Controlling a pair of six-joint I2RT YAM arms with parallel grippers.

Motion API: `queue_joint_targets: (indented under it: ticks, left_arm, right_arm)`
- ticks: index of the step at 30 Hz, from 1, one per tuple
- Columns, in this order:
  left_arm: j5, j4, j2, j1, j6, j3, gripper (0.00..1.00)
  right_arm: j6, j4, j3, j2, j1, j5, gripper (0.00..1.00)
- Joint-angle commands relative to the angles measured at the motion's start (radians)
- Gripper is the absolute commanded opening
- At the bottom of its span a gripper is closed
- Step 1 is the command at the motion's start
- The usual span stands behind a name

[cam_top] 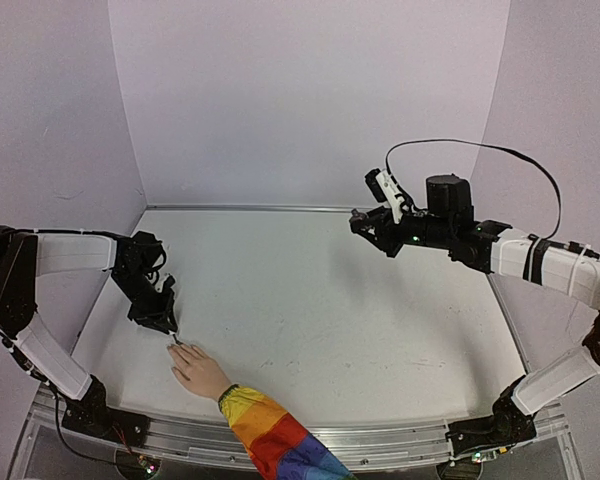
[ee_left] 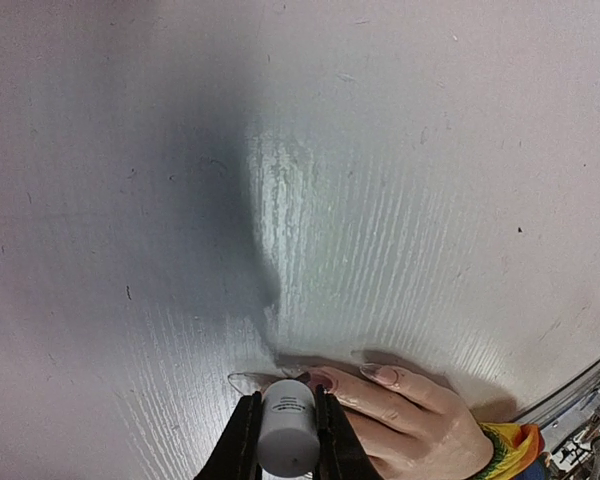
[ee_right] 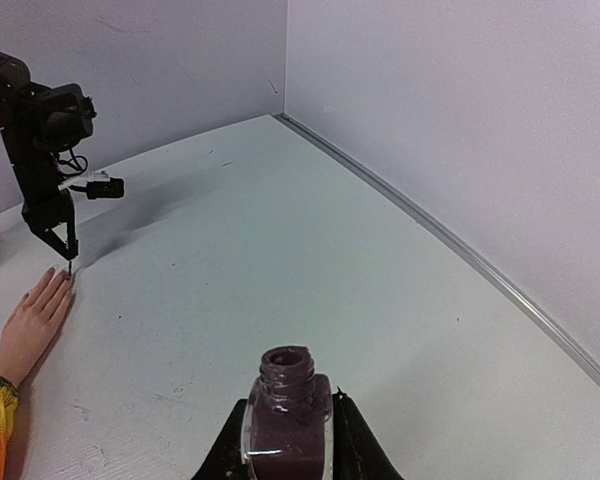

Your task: Paint the nails

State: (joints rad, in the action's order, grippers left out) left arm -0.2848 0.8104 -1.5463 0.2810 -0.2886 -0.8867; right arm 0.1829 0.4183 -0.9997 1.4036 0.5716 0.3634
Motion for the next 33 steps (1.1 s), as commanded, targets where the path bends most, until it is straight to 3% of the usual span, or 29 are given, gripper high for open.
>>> queue_joint_targets:
  ticks: [1,19,26,33]
  left_arm:
    - [0.012,-0.007,0.0,-0.007,-0.004,-0.015,0.0]
    - [-0.03,-0.03,0.127,-0.03,-0.008,0.02,0.0]
    - [-0.116,-0.044,0.069,-0.031,0.016,0.011,0.0]
    - [-0.114,-0.051,0.048,-0.029,0.018,0.009,0.0]
  right_arm:
    - [-0.009,0.039,-0.03,-0.003,-0.006,0.027,0.0]
    - [-0.01,0.04,-0.031,0.009,-0.006,0.037,0.0]
    - [-0.01,0.04,-0.031,0.011,-0.006,0.041,0.0]
    - [-0.01,0.04,-0.03,0.011,-0.005,0.043,0.0]
